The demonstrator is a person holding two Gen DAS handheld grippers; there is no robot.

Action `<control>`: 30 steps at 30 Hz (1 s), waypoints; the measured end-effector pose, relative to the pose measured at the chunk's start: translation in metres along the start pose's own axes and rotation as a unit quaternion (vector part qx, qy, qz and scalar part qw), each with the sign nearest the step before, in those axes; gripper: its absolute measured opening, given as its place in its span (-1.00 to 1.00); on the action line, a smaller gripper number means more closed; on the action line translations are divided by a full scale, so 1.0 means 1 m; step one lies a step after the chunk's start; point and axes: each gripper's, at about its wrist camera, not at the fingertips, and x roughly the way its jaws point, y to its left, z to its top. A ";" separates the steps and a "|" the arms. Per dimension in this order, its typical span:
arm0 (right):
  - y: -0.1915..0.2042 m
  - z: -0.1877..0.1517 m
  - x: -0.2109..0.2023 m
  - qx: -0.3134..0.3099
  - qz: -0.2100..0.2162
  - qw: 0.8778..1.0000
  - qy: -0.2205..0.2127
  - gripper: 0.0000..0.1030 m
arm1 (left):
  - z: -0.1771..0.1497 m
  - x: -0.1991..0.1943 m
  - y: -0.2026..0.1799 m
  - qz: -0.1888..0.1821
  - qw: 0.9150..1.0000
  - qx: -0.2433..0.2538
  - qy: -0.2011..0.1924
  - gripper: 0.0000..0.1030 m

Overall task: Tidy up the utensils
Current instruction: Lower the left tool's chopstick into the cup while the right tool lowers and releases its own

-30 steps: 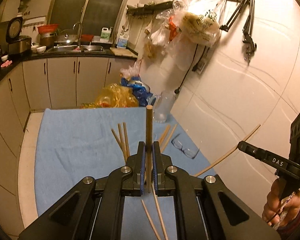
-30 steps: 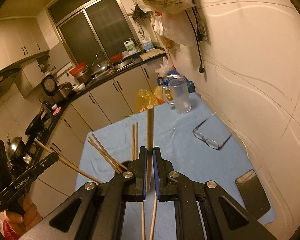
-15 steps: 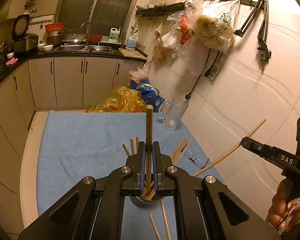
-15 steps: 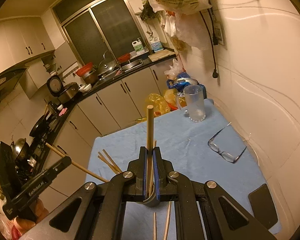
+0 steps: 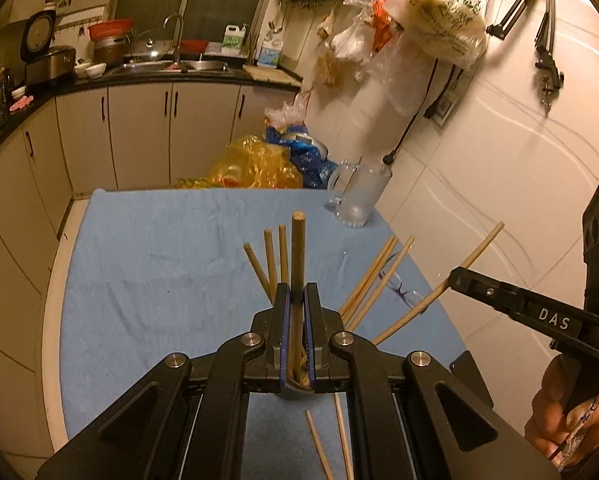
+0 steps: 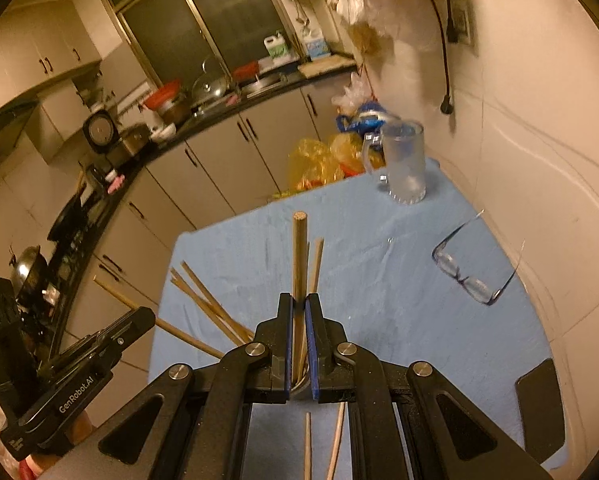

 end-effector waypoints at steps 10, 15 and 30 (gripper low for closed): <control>-0.004 -0.016 0.041 -0.004 -0.009 0.999 0.048 -0.87 | -0.010 0.026 0.006 0.018 0.999 -0.009 0.028 -0.88; -0.006 -0.013 0.049 -0.006 -0.015 0.999 0.047 -0.87 | -0.009 0.032 0.006 0.024 0.999 -0.006 0.031 -0.88; -0.010 0.001 0.019 0.005 -0.009 1.000 0.021 -0.66 | 0.003 0.008 0.005 0.026 1.000 -0.016 -0.006 -0.74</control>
